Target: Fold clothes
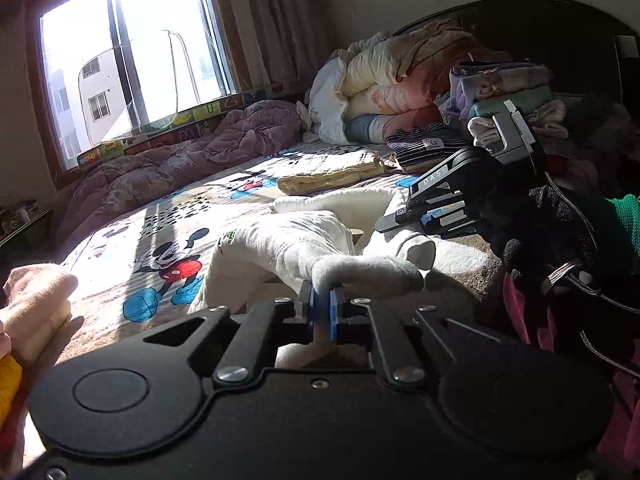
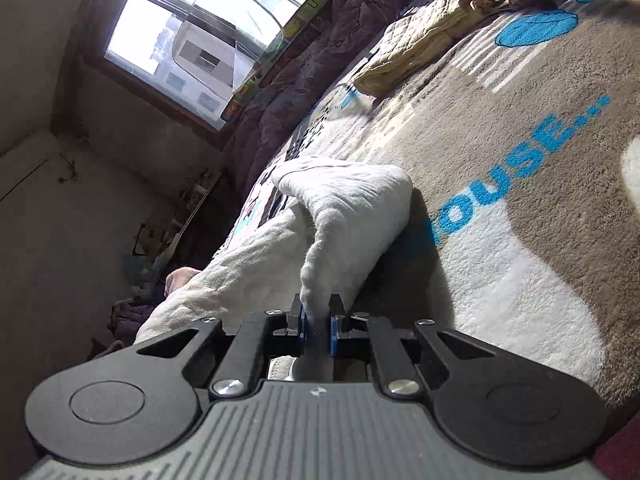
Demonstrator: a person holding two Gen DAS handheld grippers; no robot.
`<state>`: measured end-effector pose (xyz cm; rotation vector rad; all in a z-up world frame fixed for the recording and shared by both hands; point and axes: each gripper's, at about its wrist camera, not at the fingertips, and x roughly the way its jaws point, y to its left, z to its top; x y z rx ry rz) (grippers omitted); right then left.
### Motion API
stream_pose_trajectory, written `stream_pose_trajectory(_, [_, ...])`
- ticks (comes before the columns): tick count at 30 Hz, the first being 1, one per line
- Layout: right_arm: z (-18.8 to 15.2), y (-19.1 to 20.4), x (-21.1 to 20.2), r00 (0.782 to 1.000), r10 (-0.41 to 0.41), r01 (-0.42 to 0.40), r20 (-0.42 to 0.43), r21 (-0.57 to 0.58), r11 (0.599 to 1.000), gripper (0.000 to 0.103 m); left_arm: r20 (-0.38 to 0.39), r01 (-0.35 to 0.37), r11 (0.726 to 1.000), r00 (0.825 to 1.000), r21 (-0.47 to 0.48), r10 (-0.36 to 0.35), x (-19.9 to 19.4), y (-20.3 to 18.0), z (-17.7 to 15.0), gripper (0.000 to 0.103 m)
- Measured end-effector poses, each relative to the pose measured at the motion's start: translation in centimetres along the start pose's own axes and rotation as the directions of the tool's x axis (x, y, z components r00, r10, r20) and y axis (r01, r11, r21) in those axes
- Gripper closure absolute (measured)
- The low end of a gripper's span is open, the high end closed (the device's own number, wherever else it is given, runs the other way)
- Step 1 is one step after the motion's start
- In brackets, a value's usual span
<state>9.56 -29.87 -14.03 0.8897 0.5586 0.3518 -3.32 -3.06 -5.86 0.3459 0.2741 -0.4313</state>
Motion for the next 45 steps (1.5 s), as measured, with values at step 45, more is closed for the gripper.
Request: stream_pose_trajectory(45, [9.4, 6.4, 7.7, 0.992, 0.048, -0.048, 0.115, -0.008, 0.999, 0.092, -0.043, -0.201, 0.978, 0.979, -0.054, 0.199, 14.1, 14.8, 2.9, 0.098])
